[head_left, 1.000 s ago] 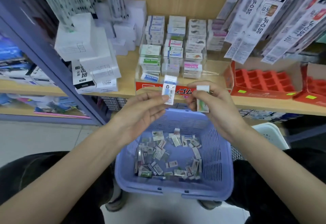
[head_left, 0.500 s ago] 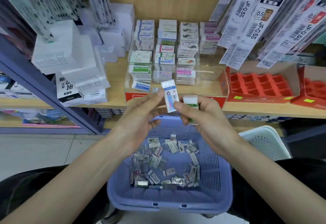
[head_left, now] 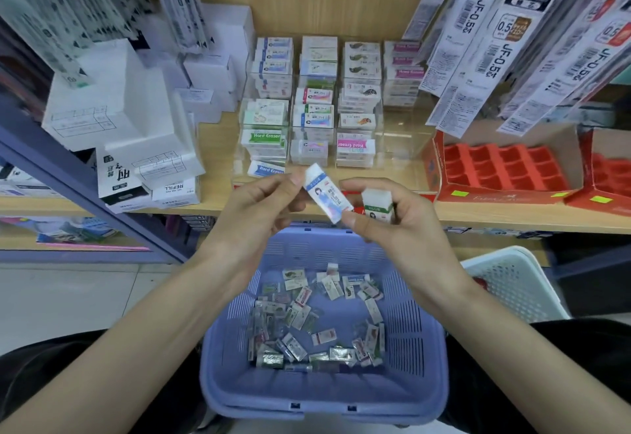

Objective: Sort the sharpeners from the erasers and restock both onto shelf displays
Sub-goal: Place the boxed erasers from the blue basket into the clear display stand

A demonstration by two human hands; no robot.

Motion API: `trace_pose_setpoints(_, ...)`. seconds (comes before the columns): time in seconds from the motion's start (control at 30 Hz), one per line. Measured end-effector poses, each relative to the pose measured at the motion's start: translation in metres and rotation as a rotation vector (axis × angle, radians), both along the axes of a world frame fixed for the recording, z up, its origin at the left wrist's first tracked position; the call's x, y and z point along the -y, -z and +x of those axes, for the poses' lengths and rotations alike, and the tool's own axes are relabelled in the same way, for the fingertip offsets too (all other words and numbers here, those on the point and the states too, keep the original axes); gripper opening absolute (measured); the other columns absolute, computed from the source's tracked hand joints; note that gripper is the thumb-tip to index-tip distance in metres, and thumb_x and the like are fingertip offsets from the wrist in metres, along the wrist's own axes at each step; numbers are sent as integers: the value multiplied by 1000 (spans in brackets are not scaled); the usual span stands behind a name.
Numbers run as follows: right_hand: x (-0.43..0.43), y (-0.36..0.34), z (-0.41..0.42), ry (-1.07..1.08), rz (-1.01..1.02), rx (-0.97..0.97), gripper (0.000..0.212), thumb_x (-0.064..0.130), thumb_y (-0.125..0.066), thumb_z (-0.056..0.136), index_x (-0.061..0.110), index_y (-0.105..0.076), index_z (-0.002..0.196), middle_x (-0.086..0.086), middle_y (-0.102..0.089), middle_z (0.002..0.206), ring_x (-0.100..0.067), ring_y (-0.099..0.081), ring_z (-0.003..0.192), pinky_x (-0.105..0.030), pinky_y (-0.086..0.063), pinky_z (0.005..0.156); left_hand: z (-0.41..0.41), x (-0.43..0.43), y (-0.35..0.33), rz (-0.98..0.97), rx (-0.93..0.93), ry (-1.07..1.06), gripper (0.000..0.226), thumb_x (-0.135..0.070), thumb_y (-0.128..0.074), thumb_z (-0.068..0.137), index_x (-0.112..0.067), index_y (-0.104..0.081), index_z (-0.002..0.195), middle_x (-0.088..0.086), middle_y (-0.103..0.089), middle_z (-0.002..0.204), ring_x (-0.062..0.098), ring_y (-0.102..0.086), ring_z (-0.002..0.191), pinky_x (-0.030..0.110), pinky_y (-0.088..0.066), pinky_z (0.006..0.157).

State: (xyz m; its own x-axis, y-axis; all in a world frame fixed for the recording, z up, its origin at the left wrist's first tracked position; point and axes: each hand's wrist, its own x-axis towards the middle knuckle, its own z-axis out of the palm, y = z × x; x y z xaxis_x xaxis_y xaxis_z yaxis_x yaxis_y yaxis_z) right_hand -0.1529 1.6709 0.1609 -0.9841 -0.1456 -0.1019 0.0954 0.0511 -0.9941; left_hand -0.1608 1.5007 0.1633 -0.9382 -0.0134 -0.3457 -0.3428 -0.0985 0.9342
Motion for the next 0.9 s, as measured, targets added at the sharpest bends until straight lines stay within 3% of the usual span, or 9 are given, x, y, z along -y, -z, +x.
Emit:
trace_pose_setpoints(0.1,1,4,-6,107,-7,4,24,4,-64,86,25,-68,96,19,-62,72,-2,-52,63,-16,-43,63,-6,-2,1,-53,19,-19,14,-26,-59,89,-22,-71,82,-9,-73,79,3,-61,75,23,-41,75)
trace_pose_setpoints(0.17,6,4,-10,91,49,-55,21,9,-66,86,26,-66,99,16,-66,87,-3,-58,75,-15,-46,68,-13,-4,0,-18,64,-38,15,-26,-61,89,-21,-72,80,-5,-74,81,6,-62,77,24,-42,75)
trace_pose_setpoints(0.3,16,7,-34,84,399,-316,32,12,-71,83,31,-64,108,6,-58,104,-1,-55,94,-7,-40,82,-32,-3,-5,31,66,-59,13,-28,-60,89,-22,-70,84,-5,-74,83,5,-65,78,22,-42,72)
trace_pose_setpoints(0.4,18,13,-80,66,541,-420,34,10,-70,84,13,-65,118,6,-54,104,5,-47,93,1,-32,84,-45,10,3,-403,-150,-83,15,-30,-62,89,-24,-66,102,-10,-68,100,6,-60,97,15,-40,78)
trace_pose_setpoints(0.47,19,15,-117,87,586,-385,35,12,-68,85,10,-64,119,0,-55,108,5,-45,94,0,-30,82,-49,25,16,-780,-254,-48,50,-35,-66,84,-17,-51,128,1,-49,129,16,-44,121,22,-35,96)
trace_pose_setpoints(0.53,22,19,-147,87,647,-346,35,17,-67,86,11,-63,120,-4,-59,116,-3,-48,101,-6,-30,82,-50,39,35,-936,-211,17,82,-43,-69,78,-12,-30,144,8,-22,150,23,-20,139,35,-22,113)
trace_pose_setpoints(0.63,29,29,-169,-6,713,-335,32,20,-66,88,15,-63,119,-5,-60,120,-9,-51,106,-9,-30,80,-45,51,58,-875,3,130,108,-49,-71,73,-12,-4,150,5,-3,157,24,-12,144,40,-20,116)
trace_pose_setpoints(0.77,26,27,-172,-106,737,-335,27,14,-67,87,15,-65,114,1,-53,105,-8,-47,96,1,-28,73,-43,55,69,-755,51,168,91,-45,-71,77,-14,-17,143,4,-37,144,26,-52,118,38,-46,81)
trace_pose_setpoints(0.9,19,21,-158,-152,696,-284,35,6,-61,87,14,-59,121,6,-47,113,-11,-51,107,-3,-30,84,-44,50,66,-698,42,117,86,-42,-71,77,-8,-23,140,10,-38,143,24,-42,128,31,-37,99)
